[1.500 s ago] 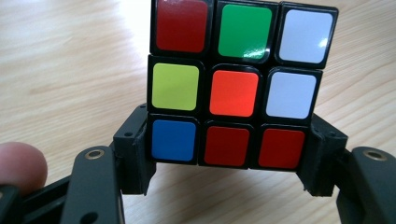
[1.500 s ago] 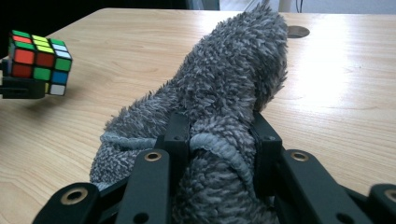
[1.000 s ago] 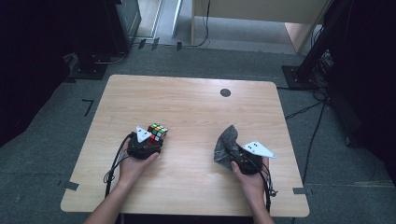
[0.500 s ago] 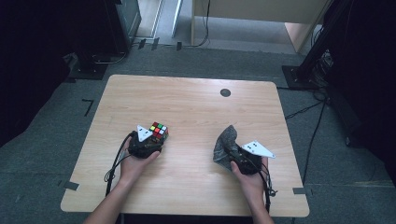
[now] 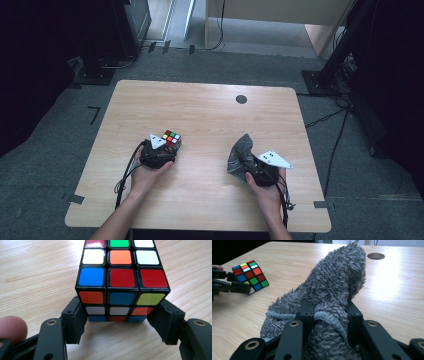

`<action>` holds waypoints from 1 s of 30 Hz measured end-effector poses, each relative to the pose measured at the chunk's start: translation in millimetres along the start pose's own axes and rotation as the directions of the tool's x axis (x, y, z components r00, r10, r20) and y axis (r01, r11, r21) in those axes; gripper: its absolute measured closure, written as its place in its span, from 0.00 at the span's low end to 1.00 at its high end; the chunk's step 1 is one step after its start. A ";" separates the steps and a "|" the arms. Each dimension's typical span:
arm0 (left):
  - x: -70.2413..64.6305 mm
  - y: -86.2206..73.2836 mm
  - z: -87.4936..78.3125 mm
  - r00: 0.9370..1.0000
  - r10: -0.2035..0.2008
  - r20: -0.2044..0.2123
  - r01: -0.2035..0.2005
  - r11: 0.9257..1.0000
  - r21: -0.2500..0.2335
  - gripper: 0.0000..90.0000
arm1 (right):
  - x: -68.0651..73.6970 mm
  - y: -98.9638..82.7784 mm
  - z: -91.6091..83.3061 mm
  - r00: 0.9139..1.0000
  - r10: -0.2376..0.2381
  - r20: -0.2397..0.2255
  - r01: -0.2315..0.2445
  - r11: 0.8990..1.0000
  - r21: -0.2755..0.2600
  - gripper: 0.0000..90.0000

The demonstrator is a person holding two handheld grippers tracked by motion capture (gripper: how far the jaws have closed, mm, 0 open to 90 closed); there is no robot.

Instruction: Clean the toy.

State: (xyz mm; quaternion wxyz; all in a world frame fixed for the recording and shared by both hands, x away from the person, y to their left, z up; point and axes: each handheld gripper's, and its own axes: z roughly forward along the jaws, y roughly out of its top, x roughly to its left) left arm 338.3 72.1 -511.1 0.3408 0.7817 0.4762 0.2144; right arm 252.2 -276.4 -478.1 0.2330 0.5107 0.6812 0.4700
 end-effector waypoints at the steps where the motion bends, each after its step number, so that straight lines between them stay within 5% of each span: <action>1: -0.8 1.0 1.0 1.000 -0.005 -0.002 0.005 1.000 0.000 0.38 | 0.0 0.5 1.5 1.000 0.002 0.003 -0.002 1.000 0.002 0.75; 5: -4.6 4.3 4.2 1.000 -0.016 -0.003 0.016 1.000 -0.001 0.38 | 4.8 2.9 13.7 1.000 -0.010 0.022 0.010 0.999 0.042 0.75; 9: -4.3 5.5 0.1 1.000 -0.028 0.005 0.028 0.999 -0.024 0.30 | 13.0 0.4 30.2 0.995 -0.088 0.040 0.083 0.991 0.106 0.75; 13: -1.5 4.9 -5.1 0.998 -0.038 0.046 0.040 0.999 -0.035 0.20 | 15.4 -0.1 42.3 0.995 -0.092 0.027 0.088 0.987 0.133 0.75; 22: 3.1 -1.2 -21.5 0.996 -0.047 0.081 0.052 0.997 -0.062 0.19 | 9.2 -6.9 65.1 0.997 -0.076 0.016 0.072 0.978 0.195 0.72; 30: 11.3 -5.9 -42.0 0.993 -0.043 0.110 0.052 0.996 -0.077 0.18 | 5.9 2.1 52.5 0.997 -0.081 -0.016 0.082 0.988 0.133 0.35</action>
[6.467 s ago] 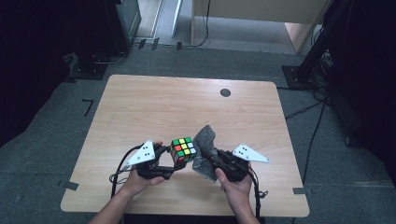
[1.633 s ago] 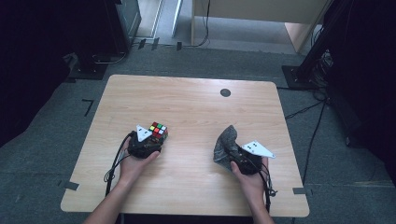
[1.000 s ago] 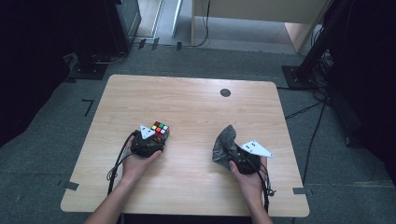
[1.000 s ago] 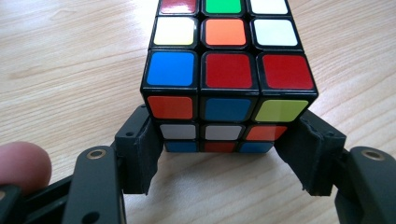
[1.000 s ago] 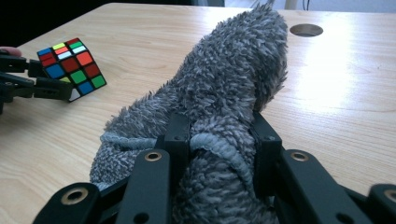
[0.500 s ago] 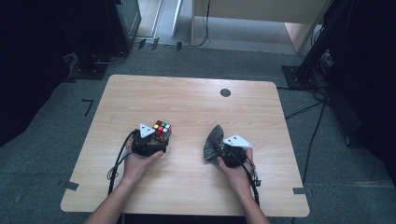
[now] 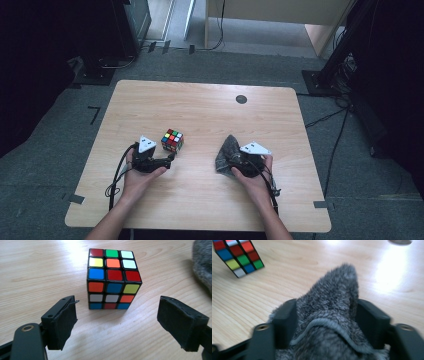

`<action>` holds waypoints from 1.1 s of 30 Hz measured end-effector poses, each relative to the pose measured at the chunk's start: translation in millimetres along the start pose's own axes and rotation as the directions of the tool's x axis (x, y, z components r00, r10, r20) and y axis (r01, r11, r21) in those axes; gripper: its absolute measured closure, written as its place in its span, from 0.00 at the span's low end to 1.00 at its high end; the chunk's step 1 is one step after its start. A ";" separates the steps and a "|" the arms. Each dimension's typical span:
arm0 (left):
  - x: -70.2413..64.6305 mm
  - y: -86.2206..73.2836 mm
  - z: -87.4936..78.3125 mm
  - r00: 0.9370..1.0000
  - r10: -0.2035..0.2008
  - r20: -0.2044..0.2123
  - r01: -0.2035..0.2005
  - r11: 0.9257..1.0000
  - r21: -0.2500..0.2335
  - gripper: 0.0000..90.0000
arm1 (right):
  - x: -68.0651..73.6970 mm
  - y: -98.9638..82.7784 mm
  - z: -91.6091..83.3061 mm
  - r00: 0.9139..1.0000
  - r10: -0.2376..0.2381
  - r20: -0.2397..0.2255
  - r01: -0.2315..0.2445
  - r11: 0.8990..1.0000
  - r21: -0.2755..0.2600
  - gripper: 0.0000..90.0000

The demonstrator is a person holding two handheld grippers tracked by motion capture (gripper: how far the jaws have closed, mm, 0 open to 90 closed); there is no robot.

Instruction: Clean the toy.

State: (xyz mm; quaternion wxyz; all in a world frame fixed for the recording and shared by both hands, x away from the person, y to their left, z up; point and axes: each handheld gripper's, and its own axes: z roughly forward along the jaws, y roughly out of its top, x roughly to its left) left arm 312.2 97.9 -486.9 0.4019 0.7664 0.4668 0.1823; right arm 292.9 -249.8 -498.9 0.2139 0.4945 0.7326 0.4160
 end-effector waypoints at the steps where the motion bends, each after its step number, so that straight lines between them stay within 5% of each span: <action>1: 1.6 -0.6 -3.2 1.000 0.001 0.000 -0.001 1.000 -0.002 0.18 | -0.4 1.5 -4.2 1.000 0.003 -0.004 -0.003 1.000 -0.008 0.29; 7: 12.3 -7.5 -20.7 1.000 -0.003 -0.005 0.003 1.000 -0.012 0.18 | -11.2 3.6 -29.9 0.999 0.037 -0.011 -0.037 0.999 -0.023 0.00; 14: 24.0 -19.8 -40.4 1.000 0.019 -0.007 -0.019 0.999 -0.028 0.17 | -35.5 -5.3 -57.4 0.995 0.086 0.048 -0.085 0.996 -0.038 0.00; 22: 53.6 -40.0 -60.9 0.996 -0.053 -0.070 0.051 0.998 -0.028 0.17 | -60.3 -34.8 -82.4 0.991 0.082 0.102 -0.082 0.997 0.000 0.00; 33: 75.4 -69.3 -73.1 0.988 -0.059 -0.140 0.065 0.997 0.032 0.17 | -88.2 -72.5 -106.5 0.976 0.126 0.178 -0.137 0.989 0.052 0.00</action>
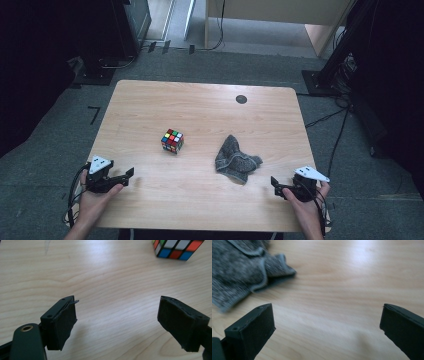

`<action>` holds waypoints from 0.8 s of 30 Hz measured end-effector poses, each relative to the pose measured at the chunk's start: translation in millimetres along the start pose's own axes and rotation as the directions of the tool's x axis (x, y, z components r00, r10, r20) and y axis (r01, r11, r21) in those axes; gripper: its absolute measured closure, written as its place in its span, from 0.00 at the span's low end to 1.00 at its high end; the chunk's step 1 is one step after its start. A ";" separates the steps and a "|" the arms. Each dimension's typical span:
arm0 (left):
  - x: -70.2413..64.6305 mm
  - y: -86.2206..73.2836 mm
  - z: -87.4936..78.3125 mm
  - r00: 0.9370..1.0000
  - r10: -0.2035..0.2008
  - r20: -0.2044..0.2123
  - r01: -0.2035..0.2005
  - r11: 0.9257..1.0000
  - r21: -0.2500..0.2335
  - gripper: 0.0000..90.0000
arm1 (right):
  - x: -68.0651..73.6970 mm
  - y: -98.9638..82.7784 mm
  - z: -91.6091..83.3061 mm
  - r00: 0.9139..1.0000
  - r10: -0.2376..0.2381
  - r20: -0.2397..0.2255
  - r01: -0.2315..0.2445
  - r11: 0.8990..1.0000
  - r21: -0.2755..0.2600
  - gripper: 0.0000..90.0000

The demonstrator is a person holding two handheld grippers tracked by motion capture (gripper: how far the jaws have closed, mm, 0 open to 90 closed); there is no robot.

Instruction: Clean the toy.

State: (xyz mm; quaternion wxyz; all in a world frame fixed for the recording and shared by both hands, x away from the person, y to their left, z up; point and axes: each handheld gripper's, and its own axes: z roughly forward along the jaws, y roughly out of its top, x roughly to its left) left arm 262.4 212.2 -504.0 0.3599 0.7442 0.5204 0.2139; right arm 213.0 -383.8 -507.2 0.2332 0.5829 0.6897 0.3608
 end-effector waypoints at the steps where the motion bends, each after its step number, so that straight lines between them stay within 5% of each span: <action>1: 0.0 -1.2 -0.2 1.000 0.009 -0.014 -0.009 1.000 0.002 0.17 | -3.0 -3.1 -0.8 1.000 0.005 0.008 -0.005 1.000 0.008 0.00; 12: -13.9 -9.7 8.9 0.990 0.114 -0.078 -0.109 0.992 0.062 0.17 | -7.8 -19.6 5.5 0.995 -0.006 0.102 -0.003 0.996 0.091 0.00; 24: -13.8 -7.4 13.3 0.998 0.054 -0.044 -0.051 0.996 0.072 0.17 | -7.3 -19.9 5.6 0.995 -0.009 0.099 0.000 0.996 0.090 0.00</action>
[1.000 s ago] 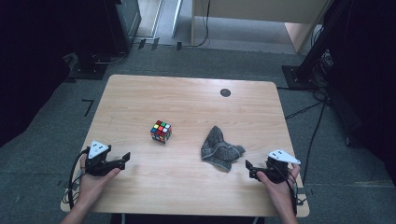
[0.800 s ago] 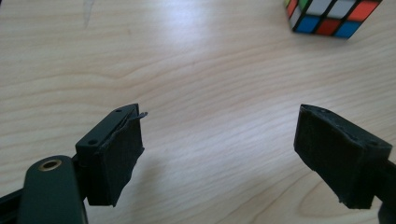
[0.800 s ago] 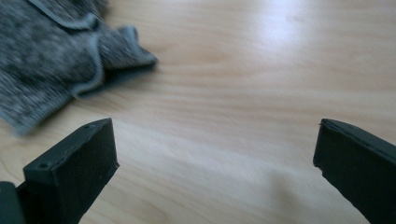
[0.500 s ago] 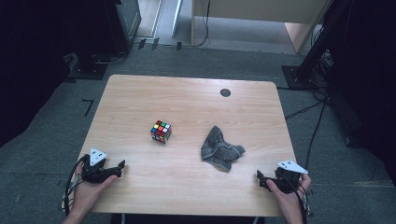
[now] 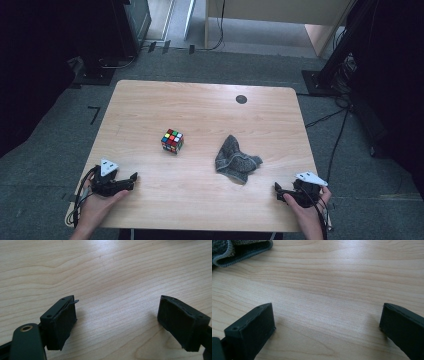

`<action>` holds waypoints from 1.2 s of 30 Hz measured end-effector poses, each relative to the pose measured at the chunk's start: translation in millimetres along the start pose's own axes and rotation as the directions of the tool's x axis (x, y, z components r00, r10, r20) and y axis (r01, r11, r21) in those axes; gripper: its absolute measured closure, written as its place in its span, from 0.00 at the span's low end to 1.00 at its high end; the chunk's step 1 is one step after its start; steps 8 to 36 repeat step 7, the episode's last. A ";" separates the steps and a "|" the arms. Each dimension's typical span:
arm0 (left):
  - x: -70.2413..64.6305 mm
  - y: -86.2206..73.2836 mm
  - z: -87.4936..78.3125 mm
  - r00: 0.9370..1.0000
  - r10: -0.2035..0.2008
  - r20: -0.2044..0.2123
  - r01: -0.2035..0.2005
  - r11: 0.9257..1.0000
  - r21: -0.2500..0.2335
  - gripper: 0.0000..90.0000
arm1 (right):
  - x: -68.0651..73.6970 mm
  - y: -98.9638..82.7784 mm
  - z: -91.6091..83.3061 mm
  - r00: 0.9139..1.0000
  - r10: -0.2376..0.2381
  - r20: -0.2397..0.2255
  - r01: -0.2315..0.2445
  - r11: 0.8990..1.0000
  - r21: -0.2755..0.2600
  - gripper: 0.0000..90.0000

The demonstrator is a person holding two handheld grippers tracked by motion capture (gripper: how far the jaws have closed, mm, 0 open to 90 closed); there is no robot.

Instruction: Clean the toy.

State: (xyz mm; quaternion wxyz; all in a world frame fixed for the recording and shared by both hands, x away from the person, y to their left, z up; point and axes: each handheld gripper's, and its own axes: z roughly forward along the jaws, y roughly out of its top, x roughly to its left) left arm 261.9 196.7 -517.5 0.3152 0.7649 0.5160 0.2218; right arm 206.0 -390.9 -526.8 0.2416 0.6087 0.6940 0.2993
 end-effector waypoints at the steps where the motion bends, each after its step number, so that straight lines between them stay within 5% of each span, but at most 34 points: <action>1: 0.0 0.1 0.1 1.000 0.001 0.002 -0.001 1.000 0.000 0.17 | 0.0 0.0 0.0 1.000 0.000 0.000 0.000 1.000 0.000 0.00; 36: 0.2 0.2 0.2 1.000 0.000 0.006 0.000 1.000 0.000 0.18 | 0.0 0.0 0.0 1.000 0.000 0.000 0.000 1.000 0.000 0.00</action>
